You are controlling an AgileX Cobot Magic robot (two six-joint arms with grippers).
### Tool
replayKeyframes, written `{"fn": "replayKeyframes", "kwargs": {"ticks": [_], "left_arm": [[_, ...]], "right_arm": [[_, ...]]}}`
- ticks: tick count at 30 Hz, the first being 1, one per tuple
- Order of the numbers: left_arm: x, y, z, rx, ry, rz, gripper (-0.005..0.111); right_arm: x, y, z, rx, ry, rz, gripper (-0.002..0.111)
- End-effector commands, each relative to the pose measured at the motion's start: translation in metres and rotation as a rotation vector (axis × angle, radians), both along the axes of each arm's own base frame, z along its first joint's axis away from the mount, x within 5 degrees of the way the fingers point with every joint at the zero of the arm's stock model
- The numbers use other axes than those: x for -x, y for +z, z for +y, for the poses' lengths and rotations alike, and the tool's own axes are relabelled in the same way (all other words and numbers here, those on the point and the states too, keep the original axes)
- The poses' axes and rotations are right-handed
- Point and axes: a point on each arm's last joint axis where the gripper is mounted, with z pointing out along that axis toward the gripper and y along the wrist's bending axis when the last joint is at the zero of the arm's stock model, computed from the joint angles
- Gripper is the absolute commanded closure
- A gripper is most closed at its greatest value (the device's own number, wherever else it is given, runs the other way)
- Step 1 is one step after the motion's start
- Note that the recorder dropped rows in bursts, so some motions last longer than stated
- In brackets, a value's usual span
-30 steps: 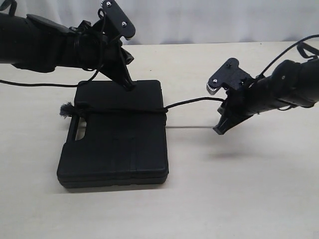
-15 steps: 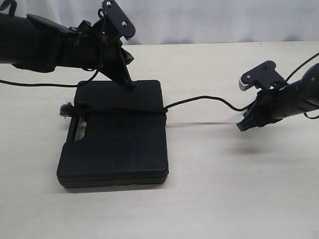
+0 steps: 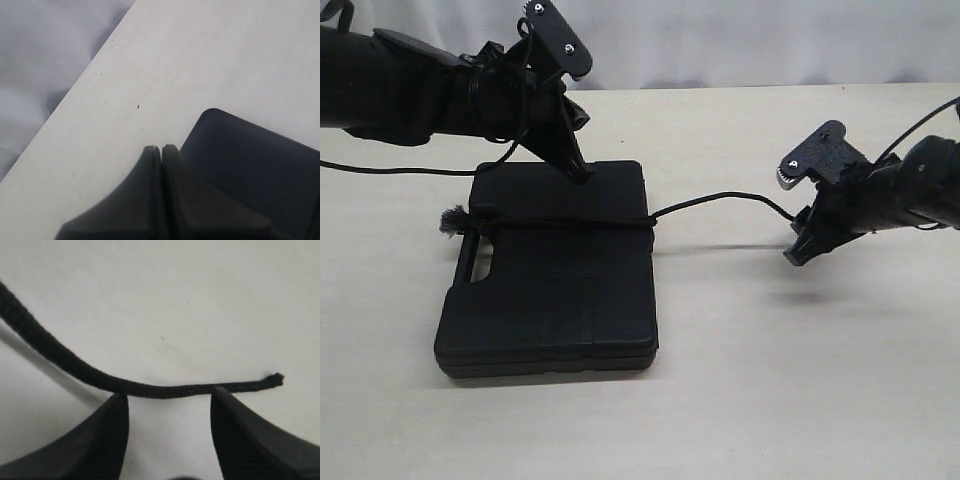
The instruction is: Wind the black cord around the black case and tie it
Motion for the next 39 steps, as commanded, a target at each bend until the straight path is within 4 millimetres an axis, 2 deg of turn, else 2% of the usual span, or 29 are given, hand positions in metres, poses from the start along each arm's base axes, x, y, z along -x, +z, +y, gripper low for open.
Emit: {"fn": "replayKeyframes", "kwargs": {"ticks": [1, 4, 10, 13, 19, 23, 29, 31, 32, 35, 37, 39], "left_arm": [[0.001, 0.004, 0.0, 0.009, -0.004, -0.004, 0.107], [0.001, 0.004, 0.0, 0.009, -0.004, -0.004, 0.107], [0.001, 0.004, 0.0, 0.009, -0.004, -0.004, 0.107], [0.001, 0.004, 0.0, 0.009, -0.004, -0.004, 0.107], [0.001, 0.004, 0.0, 0.009, -0.004, -0.004, 0.107], [0.001, 0.004, 0.0, 0.009, -0.004, -0.004, 0.107], [0.001, 0.004, 0.0, 0.009, -0.004, -0.004, 0.107], [0.001, 0.004, 0.0, 0.009, -0.004, -0.004, 0.107], [0.001, 0.004, 0.0, 0.009, -0.004, -0.004, 0.107], [0.001, 0.004, 0.0, 0.009, -0.004, -0.004, 0.107], [0.001, 0.004, 0.0, 0.009, -0.004, -0.004, 0.107], [0.001, 0.004, 0.0, 0.009, -0.004, -0.004, 0.107]], "right_arm": [[-0.005, -0.011, 0.003, 0.042, 0.006, -0.05, 0.06], [-0.008, -0.02, 0.002, 0.062, 0.005, -0.058, 0.063], [-0.009, -0.033, 0.001, 0.11, 0.049, -0.059, 0.092], [-0.009, -0.033, 0.001, 0.105, 0.042, -0.059, 0.104], [-0.005, -0.028, 0.004, 0.078, 0.053, -0.008, 0.104], [0.003, -0.014, 0.006, 0.049, 0.067, 0.024, 0.104], [0.011, 0.003, -0.001, 0.049, 0.045, -0.027, 0.104], [0.012, 0.007, 0.006, 0.035, 0.043, -0.046, 0.101], [0.012, 0.007, 0.009, 0.029, 0.047, -0.044, 0.096], [0.01, -0.002, 0.014, 0.038, 0.047, -0.056, 0.074], [0.005, -0.014, 0.016, 0.061, 0.043, -0.083, 0.053], [0.003, -0.027, 0.016, 0.093, 0.071, -0.08, 0.05]]}}
